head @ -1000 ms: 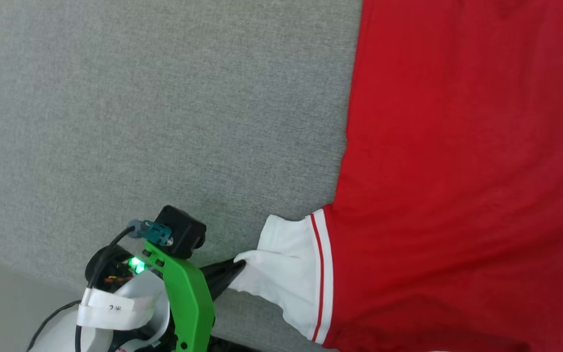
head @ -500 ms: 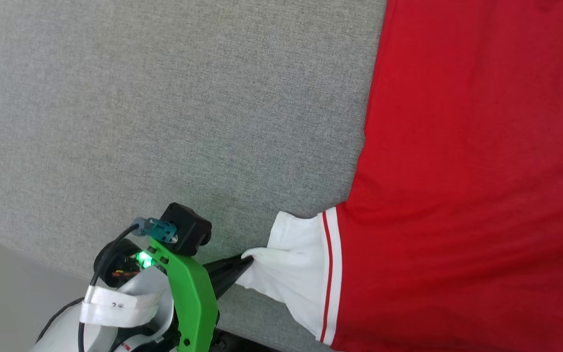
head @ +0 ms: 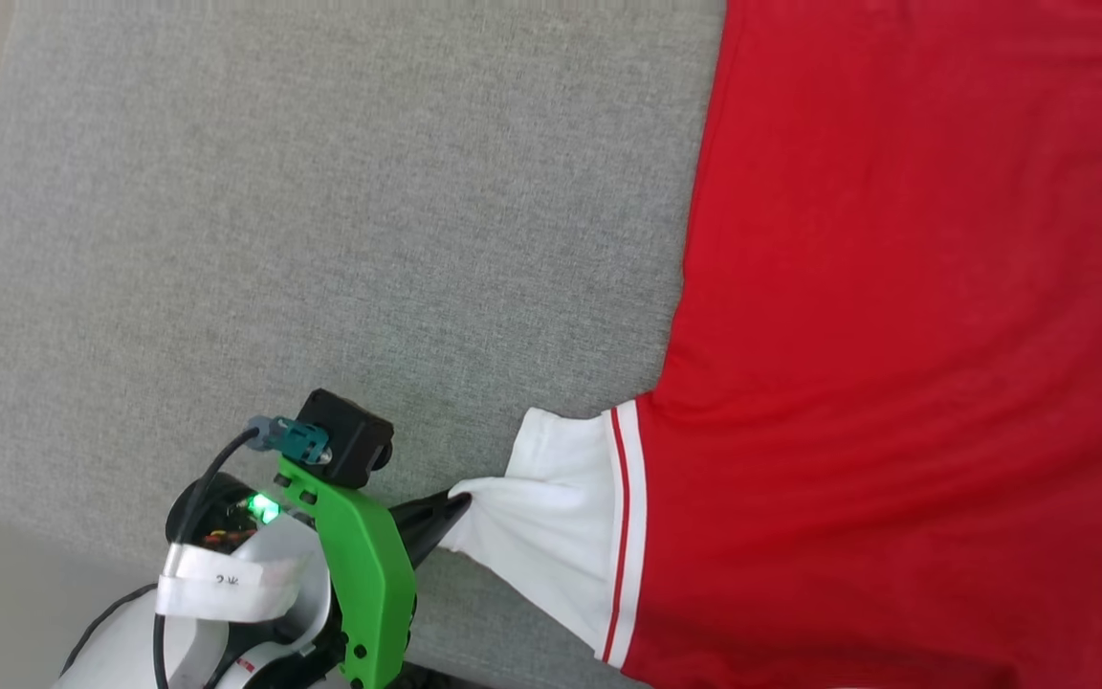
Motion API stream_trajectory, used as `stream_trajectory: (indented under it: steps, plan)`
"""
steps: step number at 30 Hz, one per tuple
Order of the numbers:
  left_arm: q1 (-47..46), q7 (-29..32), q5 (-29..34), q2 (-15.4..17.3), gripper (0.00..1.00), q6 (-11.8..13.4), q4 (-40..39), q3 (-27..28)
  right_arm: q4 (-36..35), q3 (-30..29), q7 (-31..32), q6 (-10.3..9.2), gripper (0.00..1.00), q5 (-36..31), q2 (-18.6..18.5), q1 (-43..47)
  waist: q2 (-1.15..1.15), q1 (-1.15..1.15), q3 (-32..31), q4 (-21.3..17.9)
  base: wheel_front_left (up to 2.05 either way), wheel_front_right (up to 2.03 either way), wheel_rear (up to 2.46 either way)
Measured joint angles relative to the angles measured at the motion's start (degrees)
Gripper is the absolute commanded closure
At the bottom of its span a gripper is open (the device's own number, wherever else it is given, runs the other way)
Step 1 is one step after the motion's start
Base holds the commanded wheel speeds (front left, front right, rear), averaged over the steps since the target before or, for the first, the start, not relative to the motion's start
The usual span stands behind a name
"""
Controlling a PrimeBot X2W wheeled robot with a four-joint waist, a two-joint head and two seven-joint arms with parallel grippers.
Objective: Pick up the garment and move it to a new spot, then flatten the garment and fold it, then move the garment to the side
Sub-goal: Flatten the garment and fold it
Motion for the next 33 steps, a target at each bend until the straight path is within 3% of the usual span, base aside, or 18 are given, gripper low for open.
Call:
stream_trajectory:
  steps: [22, 33]
  plan:
    - [7.6, -3.8, -1.2, -3.3, 1.00, 4.0, 5.1, -0.5, -2.6, -8.8, -7.5, 0.01, 1.00, 9.5, 7.0, 31.1, 0.00, -0.01, -17.0, -7.8, 0.00, 0.00, 0.00]
    - [10.1, -5.9, -1.4, -4.7, 1.00, 4.9, 7.1, -0.9, -10.8, -9.4, -7.9, 0.00, 1.00, 13.5, 7.9, 45.3, 0.00, -0.01, -22.9, -10.9, 0.00, 0.00, 0.00]
